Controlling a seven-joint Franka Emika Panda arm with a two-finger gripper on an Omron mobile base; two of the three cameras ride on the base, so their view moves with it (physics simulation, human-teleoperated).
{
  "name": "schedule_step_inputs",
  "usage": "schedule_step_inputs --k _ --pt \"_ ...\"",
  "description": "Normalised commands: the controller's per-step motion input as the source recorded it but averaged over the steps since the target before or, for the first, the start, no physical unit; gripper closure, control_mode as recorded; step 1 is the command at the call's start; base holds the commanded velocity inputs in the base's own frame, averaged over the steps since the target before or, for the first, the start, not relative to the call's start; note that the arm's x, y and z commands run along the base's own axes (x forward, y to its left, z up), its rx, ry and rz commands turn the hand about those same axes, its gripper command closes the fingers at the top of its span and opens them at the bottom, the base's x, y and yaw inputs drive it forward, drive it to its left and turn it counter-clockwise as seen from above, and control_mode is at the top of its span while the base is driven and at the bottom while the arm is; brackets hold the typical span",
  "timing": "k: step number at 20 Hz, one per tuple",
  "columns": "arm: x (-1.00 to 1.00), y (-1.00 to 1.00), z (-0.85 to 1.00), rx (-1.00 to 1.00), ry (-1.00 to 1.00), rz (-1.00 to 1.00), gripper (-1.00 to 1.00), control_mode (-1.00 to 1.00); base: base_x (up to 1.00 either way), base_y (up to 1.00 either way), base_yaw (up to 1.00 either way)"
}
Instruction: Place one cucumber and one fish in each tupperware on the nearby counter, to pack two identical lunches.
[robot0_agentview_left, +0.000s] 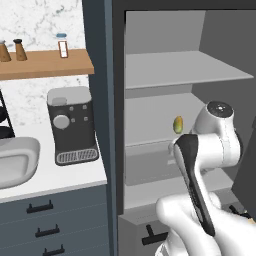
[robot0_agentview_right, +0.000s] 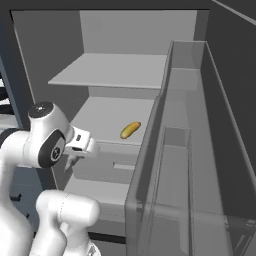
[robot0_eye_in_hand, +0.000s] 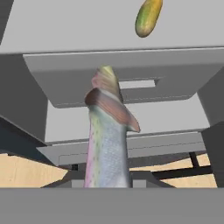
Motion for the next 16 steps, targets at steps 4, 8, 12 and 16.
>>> schedule_step_inputs --k 4,8,12,16 --pt "-0.99 0.01 0.14 0.0 0.02 0.0 1.0 -1.0 0.0 0.0 0.0" --pt "-0.32 0.0 0.0 0.0 -0.03 0.0 1.0 -1.0 0.0 0.0 0.0" --pt "0.0 0.0 0.0 0.0 0.0 0.0 1.0 -1.0 0.0 0.0 0.0" --pt "-0.02 0.0 -0.01 0.0 0.01 0.0 1.0 -1.0 0.0 0.0 0.0"
